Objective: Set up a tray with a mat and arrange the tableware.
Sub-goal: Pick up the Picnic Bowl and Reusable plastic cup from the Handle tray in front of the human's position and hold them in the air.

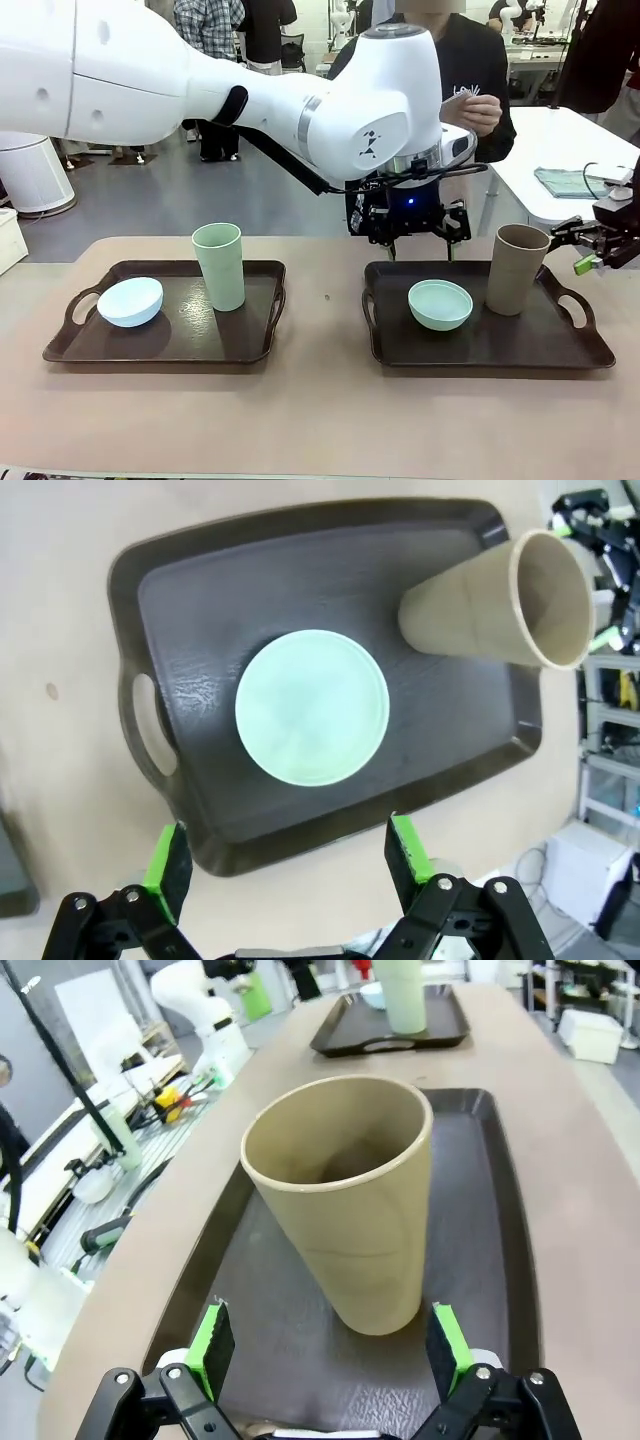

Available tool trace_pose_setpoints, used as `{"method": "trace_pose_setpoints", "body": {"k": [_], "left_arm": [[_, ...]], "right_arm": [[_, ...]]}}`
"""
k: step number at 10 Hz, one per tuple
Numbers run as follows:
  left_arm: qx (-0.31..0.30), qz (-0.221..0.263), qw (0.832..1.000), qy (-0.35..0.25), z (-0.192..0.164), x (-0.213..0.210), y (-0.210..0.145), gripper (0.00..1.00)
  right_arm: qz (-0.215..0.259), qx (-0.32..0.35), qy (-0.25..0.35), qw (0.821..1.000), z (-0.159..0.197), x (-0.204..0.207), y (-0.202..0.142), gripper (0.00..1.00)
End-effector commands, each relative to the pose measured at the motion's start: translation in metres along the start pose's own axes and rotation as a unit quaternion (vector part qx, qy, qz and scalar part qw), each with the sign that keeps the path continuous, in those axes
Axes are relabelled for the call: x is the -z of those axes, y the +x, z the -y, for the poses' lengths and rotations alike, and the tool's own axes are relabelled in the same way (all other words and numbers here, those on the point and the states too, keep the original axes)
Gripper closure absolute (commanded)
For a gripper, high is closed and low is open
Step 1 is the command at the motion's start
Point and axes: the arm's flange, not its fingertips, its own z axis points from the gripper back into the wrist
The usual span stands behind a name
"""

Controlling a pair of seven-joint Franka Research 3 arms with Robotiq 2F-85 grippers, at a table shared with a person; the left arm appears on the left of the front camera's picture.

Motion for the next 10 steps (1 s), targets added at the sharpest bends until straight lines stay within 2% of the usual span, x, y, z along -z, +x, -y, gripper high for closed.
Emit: {"method": "trace_pose_setpoints", "body": {"k": [1,4,5,6,7,10], "left_arm": [[-0.016,0.006,1.000,0.014,0.005,0.001,0.003,0.00],[0.001,-0.001,1.000,0.026,0.003,0.018,0.000,0.00],[0.006,-0.005,1.000,0.026,0.002,0.025,0.000,0.00],[0.018,-0.008,1.000,0.024,0.002,0.031,-0.002,0.00],[0.028,-0.010,0.999,0.020,0.003,0.035,-0.004,0.00],[0.009,-0.016,0.999,0.032,-0.013,0.049,0.002,0.00]], "right_arm": [[-0.012,-0.026,0.014,0.999,0.006,0.001,-0.006,0.00],[-0.007,-0.034,0.003,0.999,0.008,0.017,-0.003,0.00],[-0.014,-0.040,-0.011,0.999,0.010,0.023,-0.001,0.00],[-0.030,-0.037,-0.049,0.998,0.016,0.028,0.000,0.00],[-0.037,-0.036,-0.056,0.997,0.019,0.035,0.001,0.00],[-0.039,-0.041,-0.037,0.998,0.020,0.052,0.006,0.00]]}}
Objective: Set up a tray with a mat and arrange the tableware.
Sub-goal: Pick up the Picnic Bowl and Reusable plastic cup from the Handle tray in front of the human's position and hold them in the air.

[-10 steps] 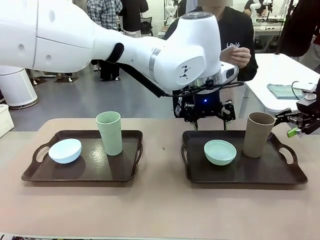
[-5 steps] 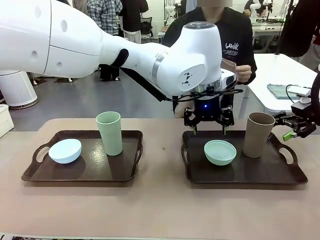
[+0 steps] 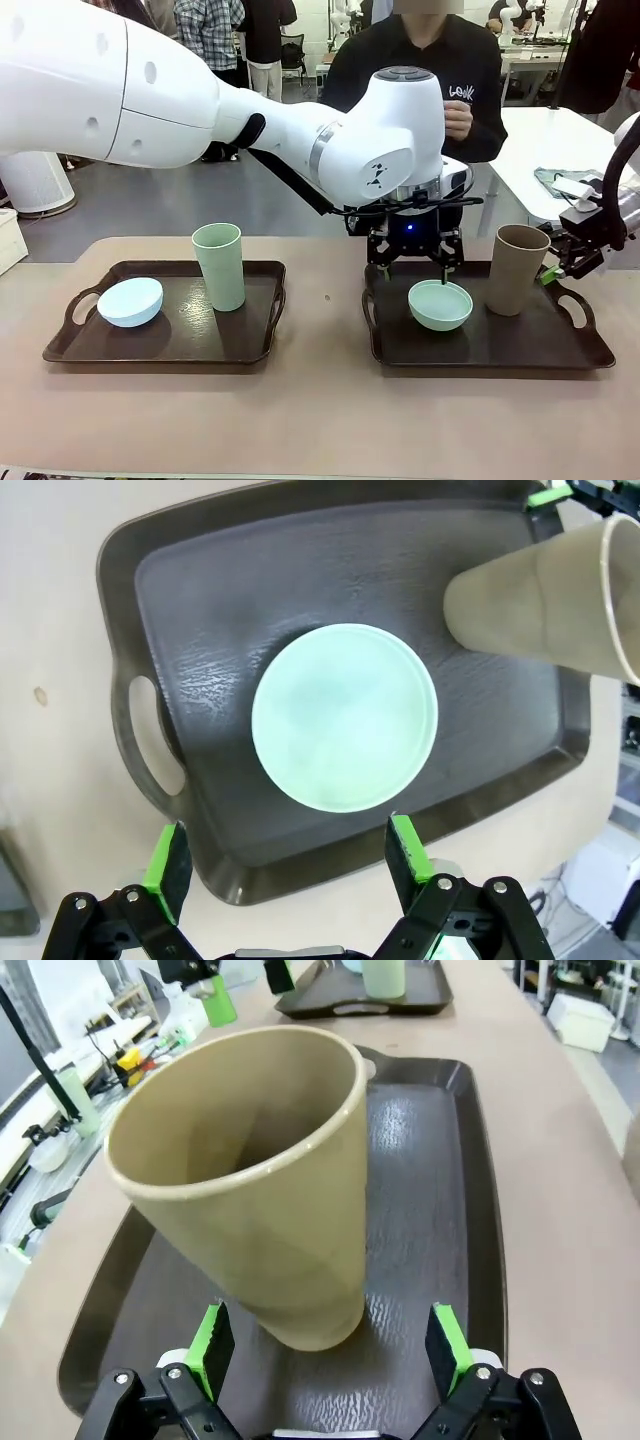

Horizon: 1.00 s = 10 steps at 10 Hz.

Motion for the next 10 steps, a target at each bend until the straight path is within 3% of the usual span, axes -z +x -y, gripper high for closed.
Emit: {"method": "trace_pose_setpoints", "body": {"k": [1,5,10], "left_arm": [[-0.005,-0.004,1.000,0.010,-0.012,0.010,0.004,0.00],[-0.025,-0.023,0.999,0.013,-0.028,0.022,0.011,0.00],[-0.023,-0.030,0.999,0.010,-0.022,0.055,0.021,0.00]], "right_arm": [[0.003,-0.012,0.002,1.000,-0.011,0.014,0.009,0.00],[0.006,-0.009,0.033,0.999,-0.019,0.021,0.016,0.00],[0.011,-0.021,0.068,0.997,-0.027,0.036,0.024,0.00]]}}
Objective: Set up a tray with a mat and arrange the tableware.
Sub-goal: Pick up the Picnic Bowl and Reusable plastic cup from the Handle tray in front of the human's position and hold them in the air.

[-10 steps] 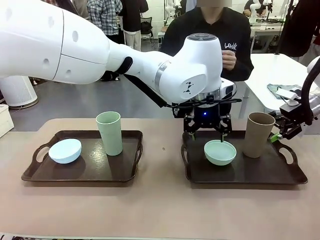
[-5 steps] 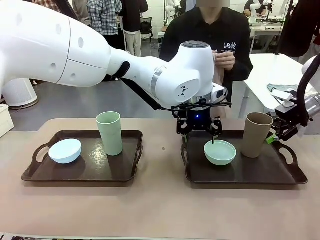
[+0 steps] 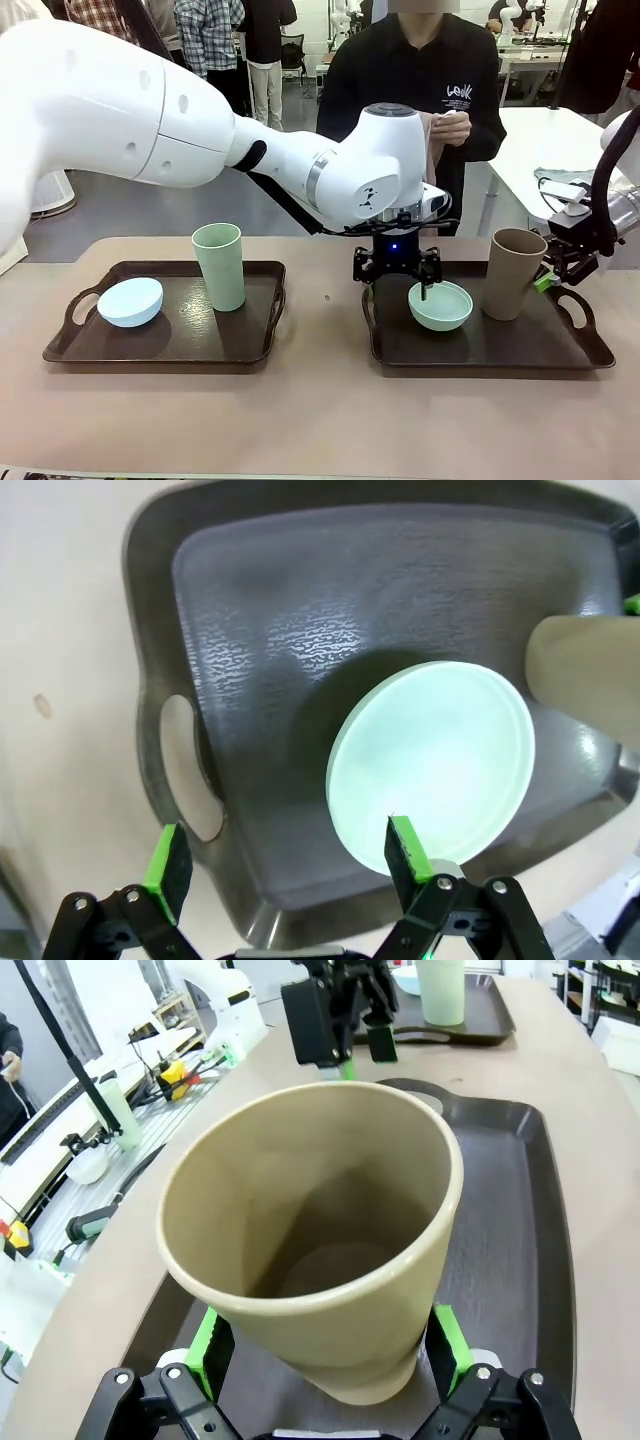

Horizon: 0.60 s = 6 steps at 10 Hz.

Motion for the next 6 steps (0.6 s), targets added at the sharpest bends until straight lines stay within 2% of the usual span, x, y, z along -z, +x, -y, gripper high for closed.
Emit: {"method": "trace_pose_setpoints", "body": {"k": [1,6], "left_arm": [[0.009,0.008,1.000,-0.018,0.008,0.008,0.008,0.00],[0.003,0.011,0.999,-0.038,0.013,0.022,0.014,0.00]], "right_arm": [[-0.007,-0.013,0.011,1.000,-0.002,0.010,0.001,0.00],[-0.008,-0.002,0.029,1.000,0.012,0.030,0.001,0.00]]}}
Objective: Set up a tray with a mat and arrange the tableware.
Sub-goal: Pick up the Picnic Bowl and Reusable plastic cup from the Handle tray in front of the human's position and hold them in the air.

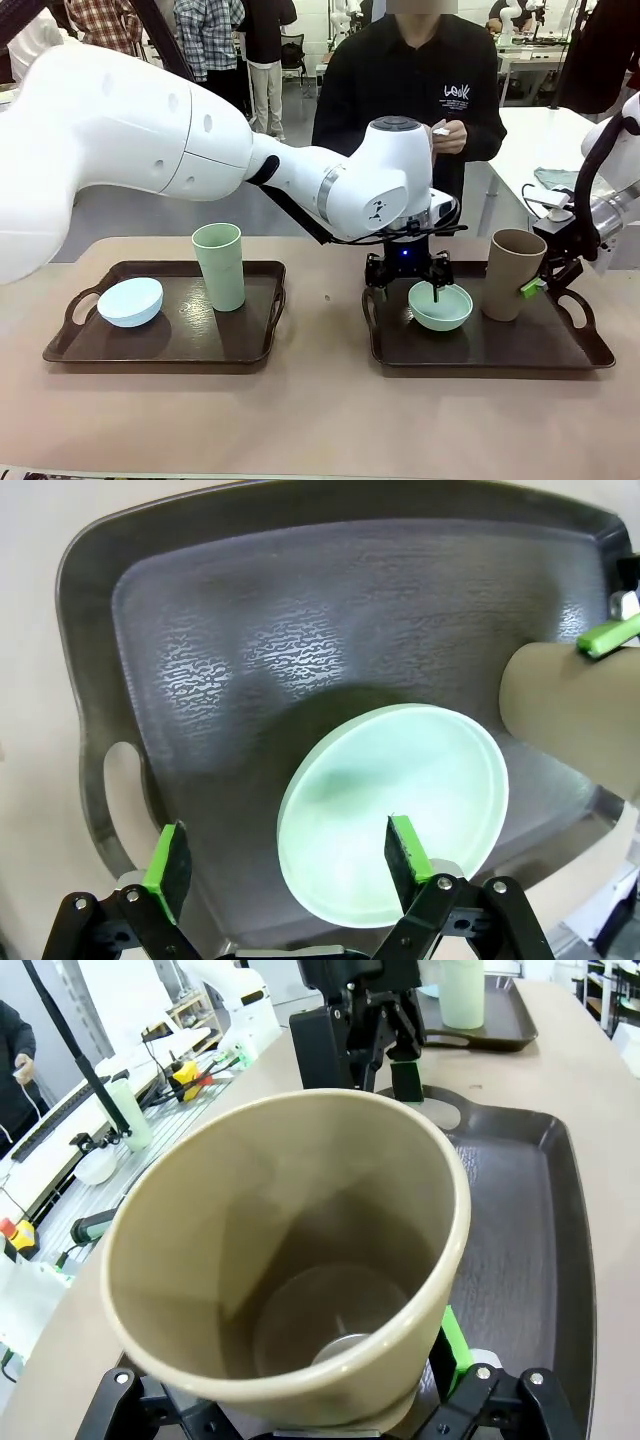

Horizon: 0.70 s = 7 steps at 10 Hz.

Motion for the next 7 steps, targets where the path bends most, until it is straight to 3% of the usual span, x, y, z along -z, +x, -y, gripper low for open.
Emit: {"method": "trace_pose_setpoints", "body": {"k": [1,2,3,4,5,6,7], "left_arm": [[-0.001,-0.001,1.000,-0.018,-0.0034,0.0040,0.0050,0.00],[0.000,-0.001,1.000,-0.020,-0.0048,0.0057,0.0050,0.12],[-0.002,0.000,1.000,-0.027,-0.0063,0.0077,0.0055,0.53],[-0.003,-0.002,1.000,-0.030,-0.0063,0.0079,0.0061,0.65],[-0.003,-0.001,0.999,-0.032,-0.0060,0.0071,0.0062,1.00],[-0.003,0.000,0.999,-0.033,-0.0061,0.0067,0.0062,1.00],[-0.002,-0.001,0.999,-0.033,-0.0067,0.0064,0.0065,1.00]], "right_arm": [[-0.011,0.000,0.009,1.000,0.0018,0.0066,0.0002,0.00],[-0.013,-0.002,0.015,1.000,0.0020,0.0080,0.0003,0.00],[-0.015,-0.008,0.020,1.000,0.0021,0.0078,0.0001,0.59],[-0.016,-0.009,0.025,1.000,0.0021,0.0073,0.0001,0.59],[-0.017,-0.010,0.025,0.999,0.0021,0.0071,0.0000,1.00],[-0.018,-0.012,0.027,0.999,0.0019,0.0070,-0.0002,0.65],[-0.018,-0.014,0.027,0.999,0.0019,0.0065,-0.0001,1.00]]}}
